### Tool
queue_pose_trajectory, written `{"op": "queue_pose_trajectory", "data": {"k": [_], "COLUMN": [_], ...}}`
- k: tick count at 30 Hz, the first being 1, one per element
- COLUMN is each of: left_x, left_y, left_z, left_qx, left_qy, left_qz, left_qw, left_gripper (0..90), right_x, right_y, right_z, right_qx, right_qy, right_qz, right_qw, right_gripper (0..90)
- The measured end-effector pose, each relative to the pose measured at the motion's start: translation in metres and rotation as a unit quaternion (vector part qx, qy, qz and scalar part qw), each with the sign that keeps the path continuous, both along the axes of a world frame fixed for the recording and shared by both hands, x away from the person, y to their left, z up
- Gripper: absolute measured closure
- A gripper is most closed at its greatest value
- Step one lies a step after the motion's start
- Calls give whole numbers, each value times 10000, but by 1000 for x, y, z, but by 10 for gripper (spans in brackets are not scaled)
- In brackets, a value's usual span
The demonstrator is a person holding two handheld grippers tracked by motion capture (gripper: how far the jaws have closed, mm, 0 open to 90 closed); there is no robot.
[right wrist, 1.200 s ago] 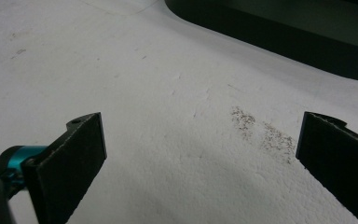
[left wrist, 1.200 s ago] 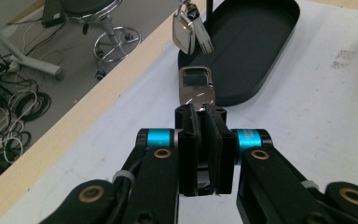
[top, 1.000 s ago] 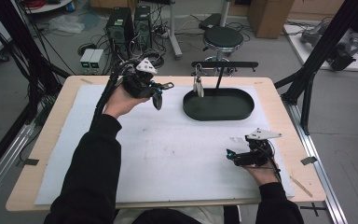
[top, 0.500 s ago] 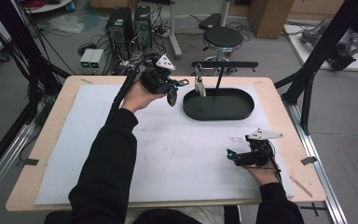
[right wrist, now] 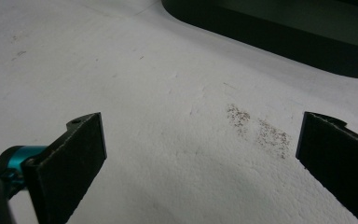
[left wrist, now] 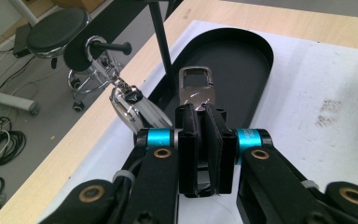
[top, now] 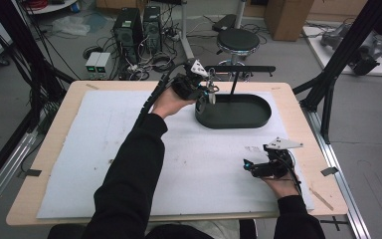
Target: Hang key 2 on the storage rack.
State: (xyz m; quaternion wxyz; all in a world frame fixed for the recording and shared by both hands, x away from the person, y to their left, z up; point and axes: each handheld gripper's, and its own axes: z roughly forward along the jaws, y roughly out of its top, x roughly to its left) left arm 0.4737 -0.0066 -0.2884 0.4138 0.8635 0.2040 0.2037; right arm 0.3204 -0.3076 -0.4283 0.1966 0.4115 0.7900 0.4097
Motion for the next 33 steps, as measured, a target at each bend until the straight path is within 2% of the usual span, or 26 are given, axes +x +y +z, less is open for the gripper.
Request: {"op": "queue_pose_trajectory", "data": {"k": [4,7,9,11,16,19,20,24,27,31,32,33], "left_x": [5,7,8,11,16,21,22,27,31,33,33,33], "left_y": [-15,-22,-25,-31,-39,-44,-47,-54,-62,-69,-71,-74], "left_z": [0,1,2,4,10,11,12,12,12,7,5,0], "left_qx": [-7,-128,-135,-201,-213,-297,-229,-199,-304,-181,-121,25], "left_qy": [-94,-146,-168,-250,-391,-365,-402,-496,-538,-610,-618,-649], "left_qz": [7,32,47,97,211,326,371,431,445,468,510,573], "left_qw": [10000,9998,9998,9994,9988,9984,9982,9976,9971,9969,9967,9962], "left_gripper": [836,836,836,836,836,836,836,836,836,836,836,836], "right_x": [0,1,1,1,0,0,0,0,0,1,1,1], "right_y": [-3,-4,-4,-4,-4,-5,-4,-4,-4,-5,-5,-5], "right_z": [1,1,1,0,1,1,1,0,0,0,0,0], "right_qx": [32,40,40,34,19,13,17,-19,-23,-17,-7,-13], "right_qy": [-15,-29,-32,-29,-62,-61,-42,-20,-10,-33,-28,-30], "right_qz": [-56,-69,-72,-70,-76,-88,-81,-61,-56,-44,-51,-61], "right_qw": [10000,10000,10000,10000,10000,9999,10000,10000,10000,10000,10000,10000], "right_gripper": [7,7,7,7,7,7,7,7,7,7,7,7]}}
